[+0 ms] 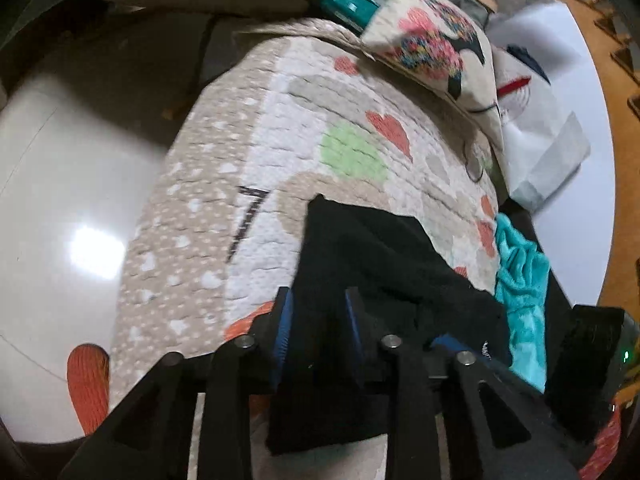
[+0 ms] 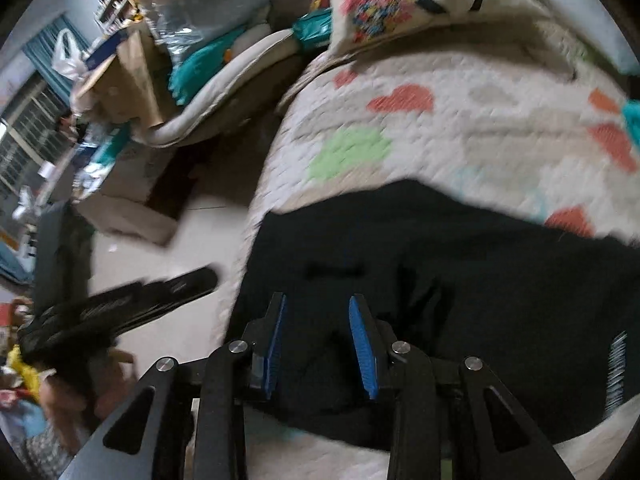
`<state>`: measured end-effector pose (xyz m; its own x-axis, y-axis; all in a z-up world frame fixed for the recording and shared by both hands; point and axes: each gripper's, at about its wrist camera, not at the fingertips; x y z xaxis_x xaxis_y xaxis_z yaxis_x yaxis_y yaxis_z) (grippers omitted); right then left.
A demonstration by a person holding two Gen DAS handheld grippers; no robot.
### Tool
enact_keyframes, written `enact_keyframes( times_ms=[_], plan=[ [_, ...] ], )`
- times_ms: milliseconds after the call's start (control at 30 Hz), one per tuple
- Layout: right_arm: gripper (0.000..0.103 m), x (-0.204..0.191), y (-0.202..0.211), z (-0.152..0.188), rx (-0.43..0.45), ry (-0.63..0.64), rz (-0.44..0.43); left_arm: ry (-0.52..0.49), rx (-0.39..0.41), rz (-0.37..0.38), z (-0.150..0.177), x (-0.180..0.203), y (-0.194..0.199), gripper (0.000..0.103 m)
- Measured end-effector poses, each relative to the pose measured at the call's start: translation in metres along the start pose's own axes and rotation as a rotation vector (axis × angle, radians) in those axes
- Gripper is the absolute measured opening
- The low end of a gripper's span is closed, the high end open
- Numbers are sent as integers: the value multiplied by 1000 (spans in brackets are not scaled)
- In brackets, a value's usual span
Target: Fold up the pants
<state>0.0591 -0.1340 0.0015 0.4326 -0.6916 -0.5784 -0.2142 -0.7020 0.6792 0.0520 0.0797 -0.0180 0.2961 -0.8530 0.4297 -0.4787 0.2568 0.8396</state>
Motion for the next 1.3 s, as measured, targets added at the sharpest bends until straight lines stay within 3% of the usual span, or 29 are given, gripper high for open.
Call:
enact_keyframes(
  times_ms=[67,133,167,233,533,667,867,1033,1133,1300],
  plan=[
    [35,11,-10,5,-11,-42,33,-31,-13,-37,-3,7,-15,33],
    [35,28,-12,8,4,-87,147,-35,-40,-93,-4,9,-29,34],
    [38,34,-10,9,18,-108,171,-32,-59,-104,-4,8,-34,34],
    [59,51,3,14,54,-186,157,-1,-95,-102,-3,3,-42,34],
    [59,84,80,45,225,-322,202,-86,-31,-122,5,18,-19,36],
    [59,88,84,53,241,-334,211,-156,22,-133,11,36,-10,39],
    [59,84,75,53,247,-281,250,-233,71,-82,17,70,-8,44],
    [59,96,79,54,275,-309,270,-282,119,-121,21,92,-8,47],
    [59,107,82,55,286,-349,262,-227,139,-194,12,79,-9,47],
    [59,116,81,54,297,-398,228,23,124,-240,-19,11,-6,47]
  ],
)
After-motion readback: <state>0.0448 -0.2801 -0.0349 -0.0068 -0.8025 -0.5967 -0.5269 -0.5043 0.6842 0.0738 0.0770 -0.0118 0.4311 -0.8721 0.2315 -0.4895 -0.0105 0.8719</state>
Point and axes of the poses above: each gripper's, at about its wrist camera, not at the fingertips, and y roughly against the way its jaws point, x to its right, z to its underside, and after that the axes turned 10 degrees about -z, right-handed
